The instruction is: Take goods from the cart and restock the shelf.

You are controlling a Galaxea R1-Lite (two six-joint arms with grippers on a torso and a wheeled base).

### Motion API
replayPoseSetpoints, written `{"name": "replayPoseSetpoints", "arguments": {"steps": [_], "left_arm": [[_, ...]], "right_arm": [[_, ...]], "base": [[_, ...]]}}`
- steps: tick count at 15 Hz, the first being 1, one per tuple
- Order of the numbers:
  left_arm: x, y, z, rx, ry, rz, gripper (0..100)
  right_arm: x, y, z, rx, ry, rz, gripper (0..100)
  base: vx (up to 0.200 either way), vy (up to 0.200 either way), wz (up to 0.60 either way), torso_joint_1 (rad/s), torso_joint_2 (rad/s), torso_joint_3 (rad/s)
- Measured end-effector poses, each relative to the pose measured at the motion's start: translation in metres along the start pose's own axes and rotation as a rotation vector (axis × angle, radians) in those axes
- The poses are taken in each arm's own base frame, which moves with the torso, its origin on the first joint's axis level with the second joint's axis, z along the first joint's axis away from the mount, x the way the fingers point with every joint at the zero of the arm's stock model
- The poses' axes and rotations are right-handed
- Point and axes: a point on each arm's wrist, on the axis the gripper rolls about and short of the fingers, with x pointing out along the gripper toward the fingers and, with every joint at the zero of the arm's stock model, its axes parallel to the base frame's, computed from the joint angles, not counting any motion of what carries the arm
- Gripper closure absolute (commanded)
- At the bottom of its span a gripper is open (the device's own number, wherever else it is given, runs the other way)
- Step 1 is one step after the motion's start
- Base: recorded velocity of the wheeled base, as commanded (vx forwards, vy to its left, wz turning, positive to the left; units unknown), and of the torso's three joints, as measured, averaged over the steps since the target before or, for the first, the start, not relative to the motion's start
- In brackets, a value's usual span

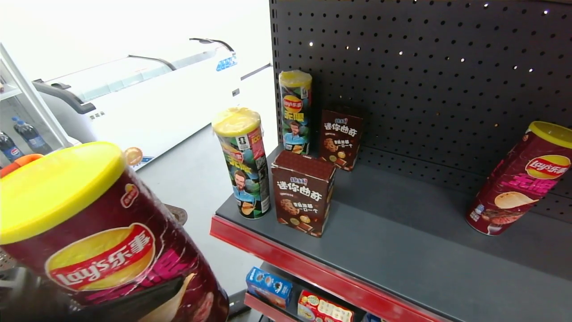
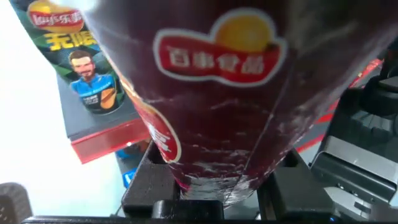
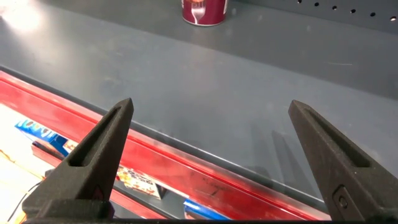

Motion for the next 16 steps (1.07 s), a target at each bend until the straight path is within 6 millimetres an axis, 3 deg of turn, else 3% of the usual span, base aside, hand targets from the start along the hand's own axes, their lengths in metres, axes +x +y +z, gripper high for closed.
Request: {"name": "replayPoseSetpoints", "arguments": {"steps": [8, 16], "left_arm": [[0.034, -0.005, 0.0, -0.002, 0.059, -0.147, 100], [0.042, -0.009, -0.002, -0.002, 0.081, -0.202, 100]], "right_arm": [[0.0, 0.0, 0.0, 0.0, 0.0, 0.0, 0], [0.0, 0.0, 0.0, 0.0, 0.0, 0.0, 0]], "base": [[0.0, 0.0, 0.0, 0.0, 0.0, 0.0], [0.0, 0.0, -0.6, 0.004, 0.0, 0.001]]}}
